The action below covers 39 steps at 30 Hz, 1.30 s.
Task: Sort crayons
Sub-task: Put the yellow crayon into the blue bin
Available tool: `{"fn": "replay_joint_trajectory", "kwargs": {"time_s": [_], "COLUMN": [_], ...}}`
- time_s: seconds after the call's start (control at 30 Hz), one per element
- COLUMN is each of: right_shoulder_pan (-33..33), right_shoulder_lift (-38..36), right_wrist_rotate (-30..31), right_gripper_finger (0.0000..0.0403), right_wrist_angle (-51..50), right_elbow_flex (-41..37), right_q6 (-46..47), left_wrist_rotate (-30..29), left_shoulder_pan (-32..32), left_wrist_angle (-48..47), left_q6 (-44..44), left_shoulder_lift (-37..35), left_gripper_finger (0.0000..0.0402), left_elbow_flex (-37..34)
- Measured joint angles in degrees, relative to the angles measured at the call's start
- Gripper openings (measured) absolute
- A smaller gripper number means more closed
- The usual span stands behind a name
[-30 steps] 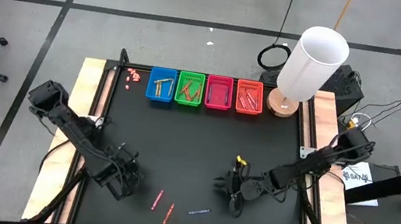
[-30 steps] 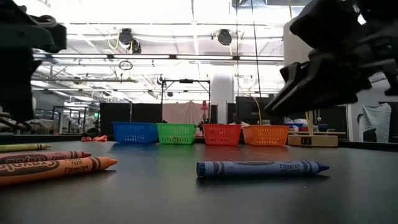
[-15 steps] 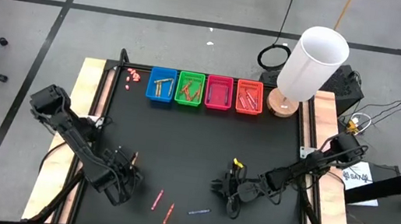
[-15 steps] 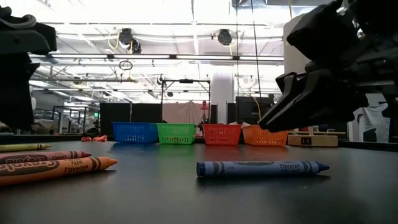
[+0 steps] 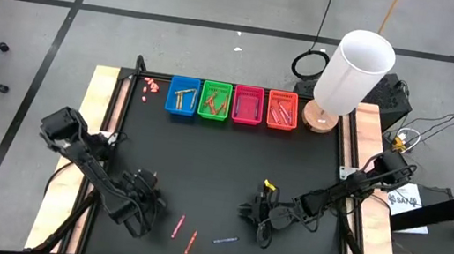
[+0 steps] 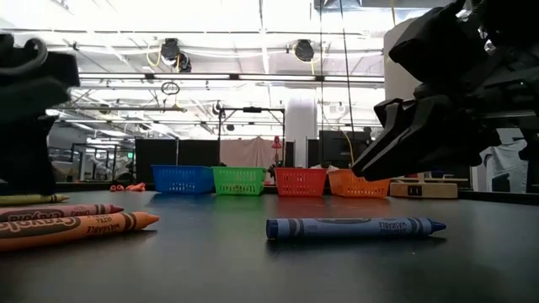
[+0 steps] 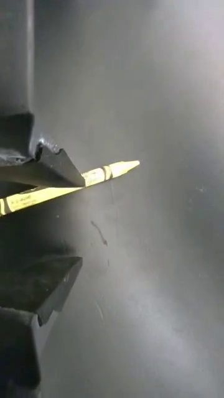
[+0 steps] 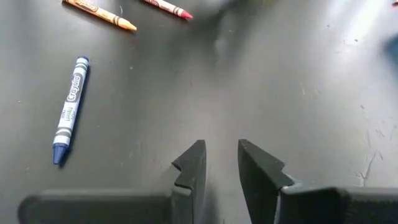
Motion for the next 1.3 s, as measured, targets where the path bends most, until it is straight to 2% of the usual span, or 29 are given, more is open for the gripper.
{"fn": "replay_joint_trajectory", "kwargs": {"time_s": [0.23, 0.43, 0.7, 1.03, 1.13, 1.3], "right_shoulder_pan": [0.0, 0.0, 0.0, 0.0, 0.0, -0.02], "right_shoulder_lift": [0.0, 0.0, 0.0, 0.0, 0.0, 0.0], "right_wrist_rotate": [0.02, 0.03, 0.02, 0.02, 0.02, 0.02], "right_gripper_finger": [0.008, 0.008, 0.008, 0.008, 0.008, 0.008], "right_wrist_angle": [-0.02, -0.01, -0.02, -0.04, -0.04, -0.02], "right_elbow_flex": [0.0, 0.0, 0.0, 0.0, 0.0, 0.0], "right_q6": [0.04, 0.04, 0.06, 0.06, 0.06, 0.06], "left_wrist_rotate": [0.5, 0.48, 0.39, -0.18, -3.3, -10.07], "left_shoulder_pan": [-0.06, -0.09, -0.09, -0.03, -0.09, 0.09], "left_wrist_angle": [0.84, 1.46, 1.3, 0.94, 1.01, 3.02], "left_q6": [-0.18, 0.35, 9.66, 11.0, 11.99, 18.93], "left_shoulder_lift": [3.69, 3.76, 3.91, 2.39, 0.02, -4.56], "left_gripper_finger": [0.0151, 0.009, 0.0013, 0.0011, 0.0012, 0.0012], "left_elbow_flex": [0.13, 0.16, 1.16, 1.11, 1.11, 1.11]}}
